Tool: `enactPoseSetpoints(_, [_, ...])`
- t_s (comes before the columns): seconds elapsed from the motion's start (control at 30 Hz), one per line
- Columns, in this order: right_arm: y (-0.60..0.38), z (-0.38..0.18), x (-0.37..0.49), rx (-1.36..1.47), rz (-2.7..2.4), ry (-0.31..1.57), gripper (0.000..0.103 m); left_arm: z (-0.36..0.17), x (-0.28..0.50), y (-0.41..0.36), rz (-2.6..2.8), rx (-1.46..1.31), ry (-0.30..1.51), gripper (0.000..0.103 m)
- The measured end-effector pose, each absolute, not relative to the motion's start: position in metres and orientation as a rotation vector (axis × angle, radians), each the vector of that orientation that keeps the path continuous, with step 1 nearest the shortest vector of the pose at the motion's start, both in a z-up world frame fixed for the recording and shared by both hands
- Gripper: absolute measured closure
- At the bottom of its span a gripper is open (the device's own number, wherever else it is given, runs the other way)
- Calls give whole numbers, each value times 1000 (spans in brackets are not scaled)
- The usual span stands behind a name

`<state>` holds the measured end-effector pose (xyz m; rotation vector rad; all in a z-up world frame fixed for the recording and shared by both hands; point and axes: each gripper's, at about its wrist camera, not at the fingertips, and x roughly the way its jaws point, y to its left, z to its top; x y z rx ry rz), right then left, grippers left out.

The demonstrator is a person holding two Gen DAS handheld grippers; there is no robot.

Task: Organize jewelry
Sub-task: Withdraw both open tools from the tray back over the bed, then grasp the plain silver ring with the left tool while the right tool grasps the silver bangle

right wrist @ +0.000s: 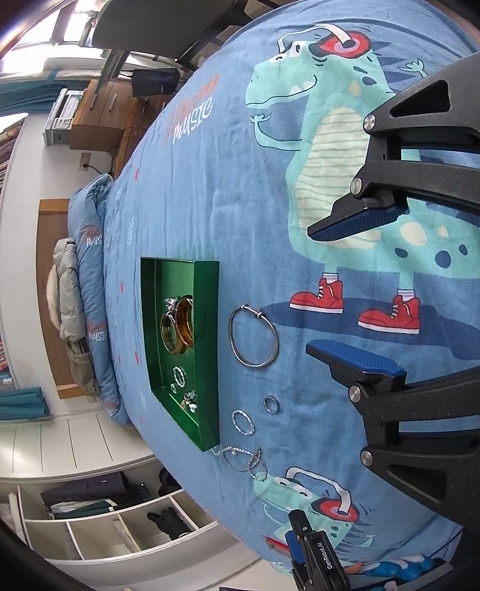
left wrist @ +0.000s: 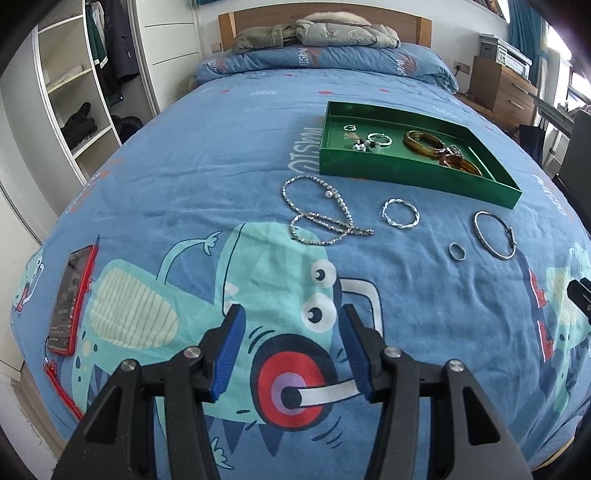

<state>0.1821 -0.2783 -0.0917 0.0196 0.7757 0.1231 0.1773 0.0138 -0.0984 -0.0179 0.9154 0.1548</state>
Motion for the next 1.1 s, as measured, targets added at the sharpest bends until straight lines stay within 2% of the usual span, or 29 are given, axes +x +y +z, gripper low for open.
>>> enactPoseSetpoints(0.1, [-279,-95,193,50,150,789,55,-100,180,14,114,-24,915,53])
enactPoseSetpoints(0.23, [-272,-98,206,53,177,794,57,-103,187,4,17,-34,925,53])
enactPoseSetpoints(0.4, [-263,-100,235,39,222,804,69,-104,209,-32,-156,4,919,53])
enactPoseSetpoints(0.47, [-261,-102,249,33,238,819,71,-105,220,-46,-218,24,919,53])
enactPoseSetpoints(0.93, [-243,-134,325,-95,359,996,73,-133,273,-96,-340,146,938,54])
enactPoseSetpoints(1.03, [-235,-135,325,-151,369,994,74,-135,276,-99,-328,163,923,69])
enactPoseSetpoints(1.1, [-231,-137,323,-185,382,987,78,-135,276,-101,-326,163,918,83])
